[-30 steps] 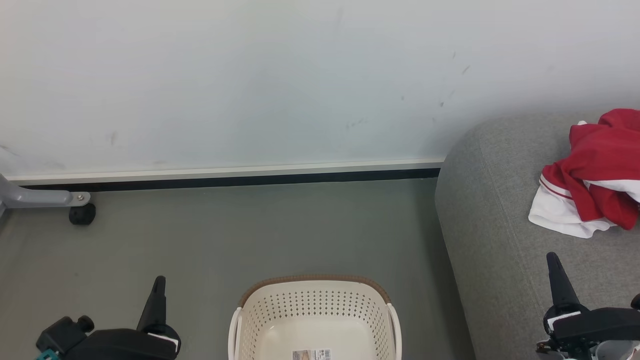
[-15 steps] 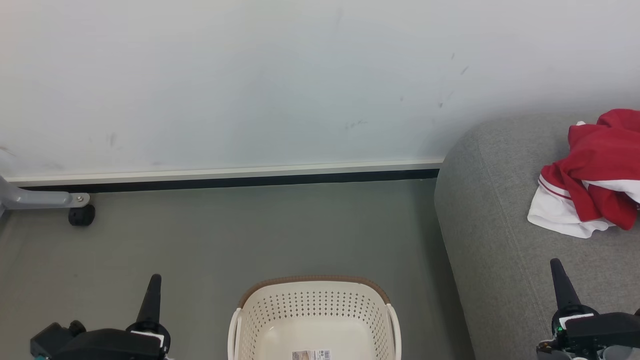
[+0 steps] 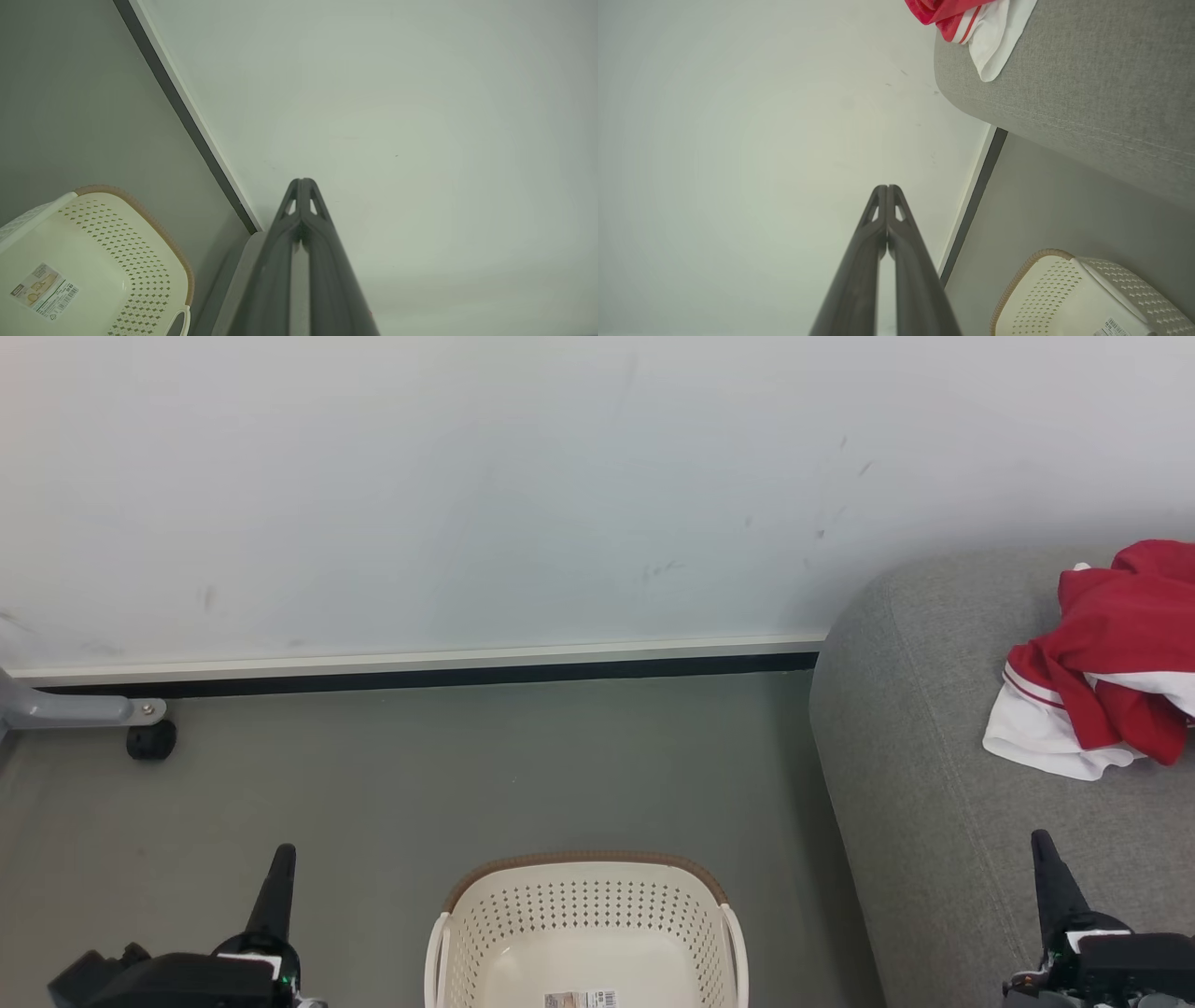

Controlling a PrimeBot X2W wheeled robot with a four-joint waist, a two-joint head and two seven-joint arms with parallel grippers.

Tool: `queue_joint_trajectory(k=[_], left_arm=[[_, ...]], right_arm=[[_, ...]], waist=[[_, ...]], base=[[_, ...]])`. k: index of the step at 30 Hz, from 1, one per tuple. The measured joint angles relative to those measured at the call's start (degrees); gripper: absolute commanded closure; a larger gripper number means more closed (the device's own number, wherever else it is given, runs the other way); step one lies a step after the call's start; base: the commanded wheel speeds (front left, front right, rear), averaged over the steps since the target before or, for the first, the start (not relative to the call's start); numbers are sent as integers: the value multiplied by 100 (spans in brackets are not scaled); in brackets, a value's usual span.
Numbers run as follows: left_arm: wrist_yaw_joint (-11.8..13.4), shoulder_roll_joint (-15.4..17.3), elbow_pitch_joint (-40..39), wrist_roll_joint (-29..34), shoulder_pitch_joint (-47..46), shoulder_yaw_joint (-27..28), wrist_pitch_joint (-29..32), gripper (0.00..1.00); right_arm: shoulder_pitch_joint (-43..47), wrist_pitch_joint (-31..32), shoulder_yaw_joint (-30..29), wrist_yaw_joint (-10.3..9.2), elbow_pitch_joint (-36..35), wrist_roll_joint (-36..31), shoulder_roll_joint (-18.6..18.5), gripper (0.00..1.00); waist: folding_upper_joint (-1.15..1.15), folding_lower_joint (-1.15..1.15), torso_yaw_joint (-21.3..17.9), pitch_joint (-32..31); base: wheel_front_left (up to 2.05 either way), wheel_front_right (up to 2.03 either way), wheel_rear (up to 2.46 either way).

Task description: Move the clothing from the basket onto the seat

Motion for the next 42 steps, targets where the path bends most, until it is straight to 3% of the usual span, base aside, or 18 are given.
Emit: queue_joint_trajectory(k=[16, 42], left_arm=[[-198, -113, 42, -867, -17, 282, 250, 100], [-234, -114, 48, -871, -21, 283, 250, 100]], right_arm=[[-57, 280, -363, 116, 165, 811, 259, 100], [-64, 279, -364, 116, 169, 812, 261, 100]], waist=[[0, 0, -11, -12], [0, 0, -11, -12]], base=[[0, 0, 0], [0, 0, 0]])
